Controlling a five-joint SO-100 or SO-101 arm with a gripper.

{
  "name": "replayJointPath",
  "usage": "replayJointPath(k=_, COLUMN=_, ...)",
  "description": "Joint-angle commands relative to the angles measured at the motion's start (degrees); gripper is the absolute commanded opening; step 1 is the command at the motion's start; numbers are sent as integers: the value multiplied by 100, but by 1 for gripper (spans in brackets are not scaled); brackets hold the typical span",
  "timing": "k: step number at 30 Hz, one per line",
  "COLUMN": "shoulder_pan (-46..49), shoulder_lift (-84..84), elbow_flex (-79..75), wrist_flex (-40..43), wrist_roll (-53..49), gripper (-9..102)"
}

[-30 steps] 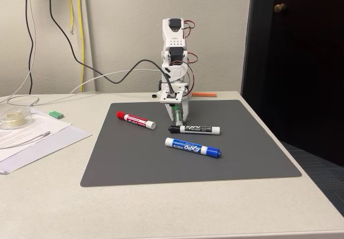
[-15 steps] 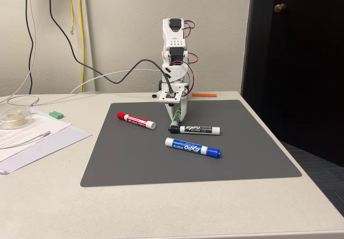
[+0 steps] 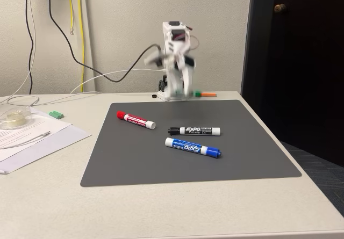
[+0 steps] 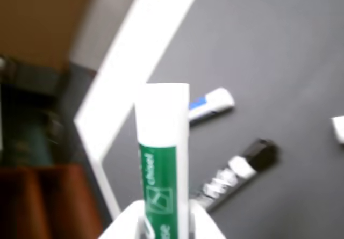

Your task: Pick up the green marker.

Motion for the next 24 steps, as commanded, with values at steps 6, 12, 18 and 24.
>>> replayJointPath(k=6, shoulder_pan=255, shoulder_lift=765, elbow_flex=-123, wrist_flex=-624, wrist_roll=2057, gripper=5)
replayJointPath(k=12, shoulder_pan=562, shoulder_lift=958, elbow_flex=-35, wrist_flex=-1011, wrist_roll=3032, gripper=5)
replayJointPath(k=18, shoulder_pan=633, shoulder_lift=967, elbow_flex=-35, wrist_flex=-1116, wrist_roll=3287, gripper=5)
replayJointPath(k=24, shoulder_pan=615, shoulder_lift=967, elbow_flex=-35, wrist_flex=-1134, wrist_roll=3252, gripper=5)
